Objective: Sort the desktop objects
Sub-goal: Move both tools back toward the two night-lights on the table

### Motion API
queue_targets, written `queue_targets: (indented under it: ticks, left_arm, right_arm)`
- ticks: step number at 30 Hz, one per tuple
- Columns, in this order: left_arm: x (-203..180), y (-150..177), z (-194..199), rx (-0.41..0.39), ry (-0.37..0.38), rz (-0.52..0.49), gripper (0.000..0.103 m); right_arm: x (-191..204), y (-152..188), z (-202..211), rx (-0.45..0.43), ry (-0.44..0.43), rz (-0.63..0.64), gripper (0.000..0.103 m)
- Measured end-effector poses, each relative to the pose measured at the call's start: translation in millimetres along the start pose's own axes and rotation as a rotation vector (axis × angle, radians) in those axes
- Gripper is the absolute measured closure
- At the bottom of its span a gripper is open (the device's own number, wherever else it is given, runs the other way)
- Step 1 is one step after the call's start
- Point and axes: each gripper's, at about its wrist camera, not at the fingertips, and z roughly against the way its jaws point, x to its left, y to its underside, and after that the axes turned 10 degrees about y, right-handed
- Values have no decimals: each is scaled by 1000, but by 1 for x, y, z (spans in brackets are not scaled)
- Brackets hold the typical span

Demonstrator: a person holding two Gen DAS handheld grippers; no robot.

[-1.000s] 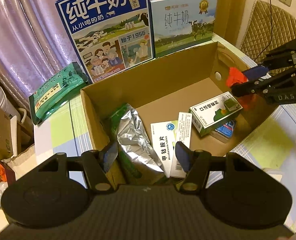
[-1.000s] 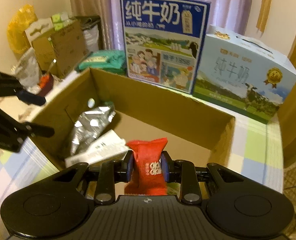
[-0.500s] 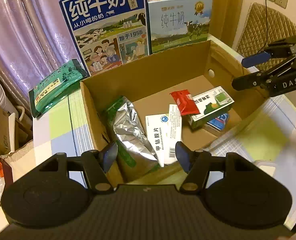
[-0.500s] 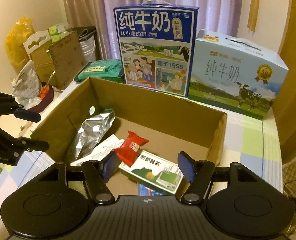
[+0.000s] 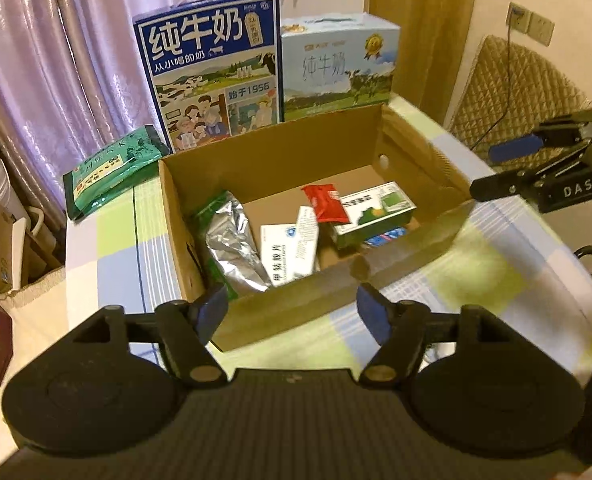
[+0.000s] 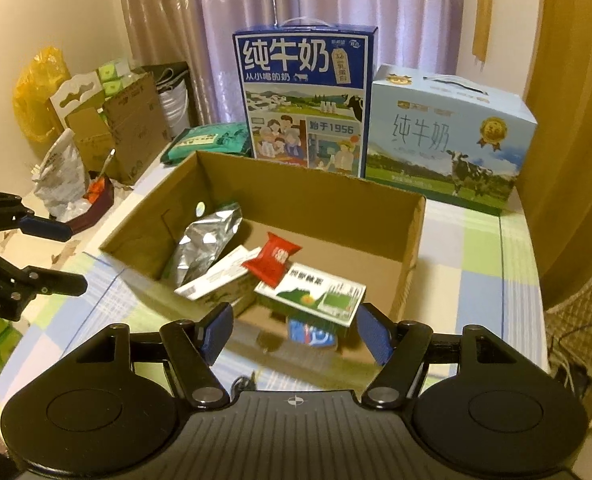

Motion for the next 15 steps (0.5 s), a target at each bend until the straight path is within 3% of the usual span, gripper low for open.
queue_targets:
  ticks: [15]
  left_arm:
    - [-49,56,54,-17,-10,-31,14]
  right_arm:
    - [30,58,64,7,4,-1,12]
